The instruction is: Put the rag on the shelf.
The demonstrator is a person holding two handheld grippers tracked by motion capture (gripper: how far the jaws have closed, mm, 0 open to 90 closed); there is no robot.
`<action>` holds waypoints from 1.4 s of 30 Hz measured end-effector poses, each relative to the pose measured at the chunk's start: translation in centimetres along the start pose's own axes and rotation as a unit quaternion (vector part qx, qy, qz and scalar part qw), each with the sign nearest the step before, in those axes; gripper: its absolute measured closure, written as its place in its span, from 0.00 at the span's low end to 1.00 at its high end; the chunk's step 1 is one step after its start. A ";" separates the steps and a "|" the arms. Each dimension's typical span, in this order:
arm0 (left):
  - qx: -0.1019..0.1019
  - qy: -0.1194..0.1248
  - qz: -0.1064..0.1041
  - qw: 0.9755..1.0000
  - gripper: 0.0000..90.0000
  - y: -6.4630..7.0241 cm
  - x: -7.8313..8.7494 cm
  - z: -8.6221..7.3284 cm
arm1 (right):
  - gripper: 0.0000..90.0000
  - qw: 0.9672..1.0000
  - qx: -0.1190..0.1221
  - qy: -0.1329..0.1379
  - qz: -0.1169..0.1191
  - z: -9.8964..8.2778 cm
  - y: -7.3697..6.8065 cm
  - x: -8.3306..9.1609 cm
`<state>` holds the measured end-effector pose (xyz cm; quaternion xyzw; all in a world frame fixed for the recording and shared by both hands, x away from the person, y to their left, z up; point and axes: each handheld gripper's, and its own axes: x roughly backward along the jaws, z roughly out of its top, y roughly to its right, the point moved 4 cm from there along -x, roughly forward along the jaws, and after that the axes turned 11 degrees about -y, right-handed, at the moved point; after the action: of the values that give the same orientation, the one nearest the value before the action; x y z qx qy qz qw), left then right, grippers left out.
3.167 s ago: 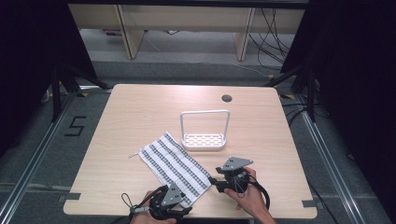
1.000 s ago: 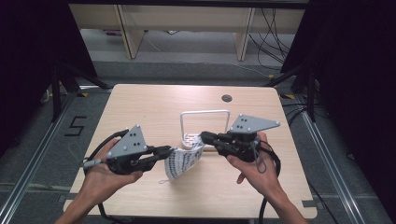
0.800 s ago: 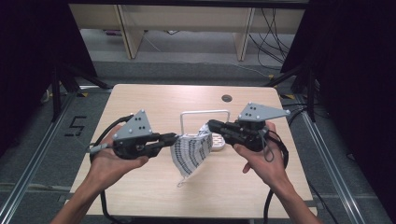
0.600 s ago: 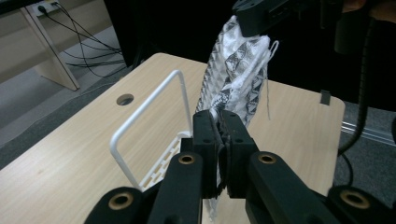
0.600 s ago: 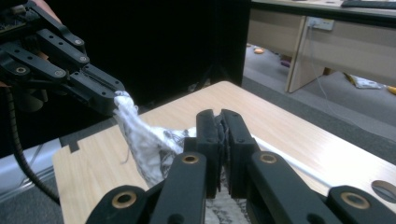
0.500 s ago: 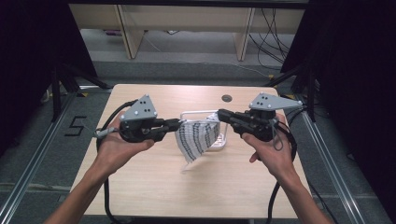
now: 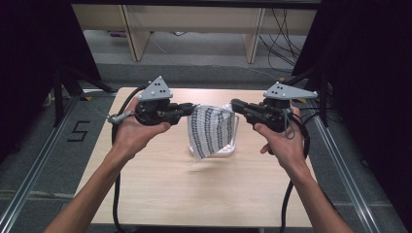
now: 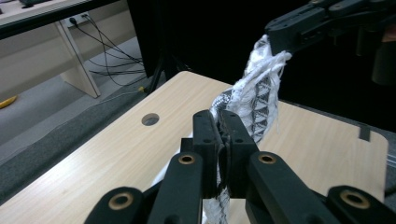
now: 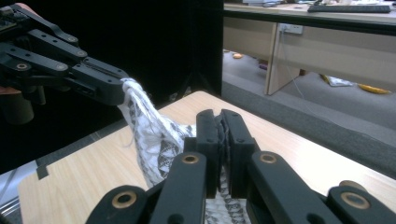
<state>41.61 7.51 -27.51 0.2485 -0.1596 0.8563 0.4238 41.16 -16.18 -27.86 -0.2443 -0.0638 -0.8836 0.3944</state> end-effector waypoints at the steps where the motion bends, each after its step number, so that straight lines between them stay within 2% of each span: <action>1: 0.002 0.001 0.003 1.000 0.96 -0.2 -0.2 0.2 | 0.97 1.000 -0.001 0.002 0.002 0.1 0.2 -0.1; 9: 0.025 0.010 0.017 0.999 0.96 -2.2 -1.9 2.0 | 0.97 1.000 -0.021 0.004 -0.010 1.2 2.0 -1.0; 11: 0.036 0.014 0.022 0.999 0.96 -2.8 -2.3 2.5 | 0.97 0.999 -0.034 -0.002 -0.006 1.5 2.4 -1.4; 13: 0.046 0.017 0.028 0.998 0.96 -3.4 -2.6 3.0 | 0.97 0.999 -0.030 0.003 -0.015 1.8 3.1 -1.8; 14: 0.048 0.017 0.030 0.998 0.96 -3.7 -2.9 3.2 | 0.97 0.999 -0.041 0.000 -0.011 1.9 3.2 -1.9; 15: 0.050 0.015 0.032 0.998 0.96 -3.9 -3.3 3.3 | 0.97 0.999 -0.038 0.005 -0.016 2.1 3.8 -2.3; 18: 0.064 0.021 0.035 0.997 0.96 -4.7 -4.2 3.5 | 0.97 0.999 -0.043 0.001 -0.016 2.4 4.1 -2.6; 21: 0.084 0.029 0.039 0.995 0.96 -5.7 -4.9 3.6 | 0.97 0.999 -0.048 0.001 -0.021 2.9 5.0 -3.5; 24: 0.100 0.031 0.044 0.994 0.96 -6.7 -5.7 3.6 | 0.97 0.998 -0.062 -0.002 -0.020 3.2 5.4 -4.0; 26: 0.109 0.032 0.048 0.992 0.96 -7.1 -6.1 3.6 | 0.97 0.998 -0.063 -0.002 -0.018 3.5 5.8 -4.5; 31: 0.122 0.027 0.057 0.991 0.95 -8.0 -7.4 3.4 | 0.97 0.997 -0.077 -0.008 -0.020 3.6 6.8 -5.8; 38: 0.146 0.019 0.045 0.988 0.95 -9.1 -9.6 3.1 | 0.97 0.994 -0.100 -0.019 -0.033 2.9 8.7 -7.5; 39: 0.150 0.011 0.041 0.988 0.95 -9.4 -10.3 3.0 | 0.97 0.993 -0.113 -0.022 -0.036 2.6 9.2 -7.9; 42: 0.156 0.007 0.039 0.987 0.95 -9.7 -11.0 2.8 | 0.97 0.991 -0.121 -0.030 -0.038 2.3 9.6 -8.4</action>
<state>55.94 4.78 -30.77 0.2993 -0.0313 0.8883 0.3470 53.79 -16.44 -30.63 -0.3140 0.0226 -0.8914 0.3261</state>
